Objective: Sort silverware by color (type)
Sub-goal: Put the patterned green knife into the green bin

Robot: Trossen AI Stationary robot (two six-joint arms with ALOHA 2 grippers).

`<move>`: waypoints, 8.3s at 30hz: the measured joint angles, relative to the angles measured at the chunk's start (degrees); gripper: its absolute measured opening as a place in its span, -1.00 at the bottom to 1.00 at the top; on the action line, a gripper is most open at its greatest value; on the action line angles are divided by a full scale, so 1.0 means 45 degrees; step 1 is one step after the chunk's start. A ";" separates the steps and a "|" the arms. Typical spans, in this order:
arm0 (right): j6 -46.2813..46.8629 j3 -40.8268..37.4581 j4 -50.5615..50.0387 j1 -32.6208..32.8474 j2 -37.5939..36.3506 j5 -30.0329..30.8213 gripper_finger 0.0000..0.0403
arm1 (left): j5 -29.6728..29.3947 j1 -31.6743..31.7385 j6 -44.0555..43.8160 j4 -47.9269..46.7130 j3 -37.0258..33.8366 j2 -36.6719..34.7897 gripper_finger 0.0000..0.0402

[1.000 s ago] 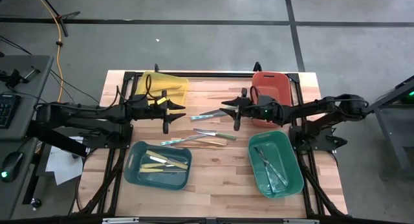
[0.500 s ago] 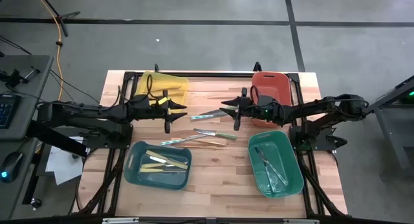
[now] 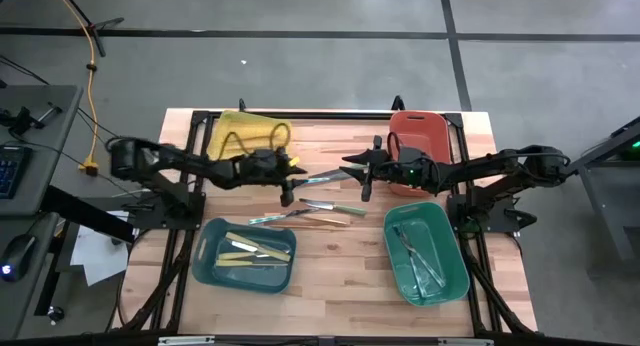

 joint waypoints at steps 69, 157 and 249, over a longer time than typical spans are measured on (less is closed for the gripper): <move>-0.0006 0.0005 -0.0563 0.0000 -0.0005 0.0018 -0.43 | -0.1661 -0.0675 -0.2207 -0.8604 0.3773 0.2476 -0.39; 0.1151 0.1695 0.3309 0.0262 0.2798 -0.1245 0.05 | -0.2992 -0.2667 0.0112 0.4311 -0.0574 -0.1585 -0.92; 0.4707 0.8679 -1.7574 0.3188 -0.0252 0.2261 -0.97 | -0.3803 -0.2341 -0.0359 -0.0816 -0.2672 -0.8938 -0.64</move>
